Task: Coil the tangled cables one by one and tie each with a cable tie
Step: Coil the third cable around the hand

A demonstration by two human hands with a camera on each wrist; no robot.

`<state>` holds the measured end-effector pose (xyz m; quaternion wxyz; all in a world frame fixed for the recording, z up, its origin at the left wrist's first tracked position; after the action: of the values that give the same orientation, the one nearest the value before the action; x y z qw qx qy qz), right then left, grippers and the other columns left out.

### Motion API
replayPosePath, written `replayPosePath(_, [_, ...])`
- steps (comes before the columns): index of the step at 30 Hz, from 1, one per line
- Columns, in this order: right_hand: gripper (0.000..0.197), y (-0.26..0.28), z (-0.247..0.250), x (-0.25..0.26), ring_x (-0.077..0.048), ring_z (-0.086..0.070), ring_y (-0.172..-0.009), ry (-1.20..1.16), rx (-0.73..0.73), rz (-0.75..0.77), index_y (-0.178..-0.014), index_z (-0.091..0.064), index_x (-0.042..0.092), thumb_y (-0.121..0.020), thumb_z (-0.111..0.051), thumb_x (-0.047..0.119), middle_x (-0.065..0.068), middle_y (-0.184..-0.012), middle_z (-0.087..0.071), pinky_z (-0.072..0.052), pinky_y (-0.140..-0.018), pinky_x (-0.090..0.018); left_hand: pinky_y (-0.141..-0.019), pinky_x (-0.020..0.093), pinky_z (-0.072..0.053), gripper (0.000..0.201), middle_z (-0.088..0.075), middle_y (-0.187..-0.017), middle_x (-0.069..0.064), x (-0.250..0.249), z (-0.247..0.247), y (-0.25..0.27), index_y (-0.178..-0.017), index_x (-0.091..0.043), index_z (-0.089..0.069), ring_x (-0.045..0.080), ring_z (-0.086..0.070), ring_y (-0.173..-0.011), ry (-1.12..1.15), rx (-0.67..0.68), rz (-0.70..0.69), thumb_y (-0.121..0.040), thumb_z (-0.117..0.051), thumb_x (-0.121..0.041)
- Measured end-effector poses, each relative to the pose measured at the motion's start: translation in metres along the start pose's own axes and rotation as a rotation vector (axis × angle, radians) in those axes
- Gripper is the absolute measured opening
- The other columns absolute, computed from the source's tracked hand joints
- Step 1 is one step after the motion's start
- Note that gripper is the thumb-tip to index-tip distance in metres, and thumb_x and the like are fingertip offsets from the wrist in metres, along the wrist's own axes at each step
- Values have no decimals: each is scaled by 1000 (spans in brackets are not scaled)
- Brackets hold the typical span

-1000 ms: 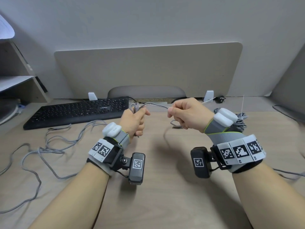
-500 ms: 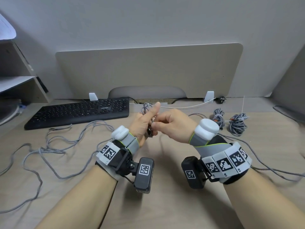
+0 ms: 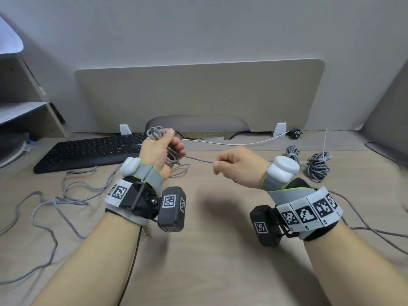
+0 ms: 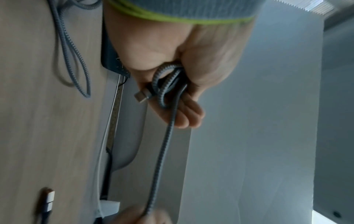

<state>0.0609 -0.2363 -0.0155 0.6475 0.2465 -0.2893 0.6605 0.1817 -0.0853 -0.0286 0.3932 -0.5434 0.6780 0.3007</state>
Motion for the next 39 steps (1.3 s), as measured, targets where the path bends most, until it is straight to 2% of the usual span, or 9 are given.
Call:
replayPosePath(5, [31, -1, 10, -10, -5, -40, -41, 7, -15, -38, -74, -65, 15, -98, -52, 31, 6, -58, -48, -34, -48, -19, -35, 13, -21, 19, -37, -49, -7, -18, 4, -1, -84, -16, -52, 3, -25, -33, -40, 43, -45, -103, -49, -21])
replayPosePath(9, [31, -3, 13, -12, -36, -55, -66, 27, -61, -42, -70, -64, 16, -96, -54, 31, -4, -65, -52, -48, -62, -34, -41, 12, -21, 7, -64, -68, 5, -10, -20, 18, -96, -13, -62, 7, -25, -34, -438, 207, -73, -97, -60, -19])
replayPosePath(13, [31, -3, 23, -14, -13, -38, -44, -19, -152, -72, -68, -59, 18, -97, -53, 29, 4, -54, -44, -36, -50, -28, -40, 14, -25, 20, -75, -89, 12, 20, -47, 40, -111, -5, -61, 12, -25, -34, -672, 423, 13, -93, -64, -14])
replayPosePath(17, [31, -4, 20, -14, -15, -37, -51, -46, -134, -75, -77, -61, 7, -99, -50, 25, 3, -58, -43, -32, -53, -28, -38, 14, -24, 5, -70, -69, 10, 46, -59, 54, -92, -7, -63, 12, -26, -35, -805, 602, 74, -95, -61, -10])
replayPosePath(22, [31, -5, 19, -12, -3, -36, -39, -98, -141, -60, -74, -59, 14, -100, -46, 24, 7, -53, -43, -29, -47, -22, -41, 19, -25, 16, -59, -53, 5, 41, -52, 44, -78, -6, -61, 16, -33, -40, -796, 531, 24, -94, -63, -9])
replayPosePath(26, [33, -3, 25, -16, -11, -30, -39, -211, -160, -86, -72, -56, 16, -101, -43, 26, 4, -52, -40, -26, -41, -21, -54, 26, -45, 11, -55, -47, -2, 19, -32, 22, -84, -3, -59, 19, -56, -51, -639, 251, -98, -94, -62, -7])
replayPosePath(29, [33, -3, 26, -15, -16, -28, -43, -233, -147, -74, -74, -56, 16, -101, -41, 23, 3, -52, -40, -23, -44, -23, -43, 18, -34, 14, -39, -44, -6, 23, -21, 16, -86, -8, -50, 9, -38, -35, -421, 121, -9, -98, -57, -10])
replayPosePath(33, [29, -1, 26, -8, -11, -28, -39, -171, -152, -20, -77, -56, 14, -101, -42, 21, 4, -51, -40, -24, -43, -23, -48, 22, -13, 31, -26, -46, -8, 40, -33, 27, -78, -16, -45, 10, -18, -38, -440, 227, 51, -90, -67, -35])
replayPosePath(39, [30, 0, 16, 7, -4, -30, -39, -168, -122, 69, -73, -55, 19, -101, -44, 21, 13, -42, -37, -29, -42, -20, -44, 21, -24, 51, -26, -49, -7, 59, -48, 41, -77, -17, -47, 10, -24, -41, -417, 309, 205, -86, -56, -66])
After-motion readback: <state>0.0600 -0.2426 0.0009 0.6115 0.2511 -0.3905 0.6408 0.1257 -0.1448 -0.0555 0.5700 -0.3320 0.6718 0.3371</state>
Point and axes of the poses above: each hand's wrist, its own y-axis away from the middle knuckle, its own z-axis out of the back of the hand, x = y × z, the point moved 7 cm from there along -y, towards the middle knuckle
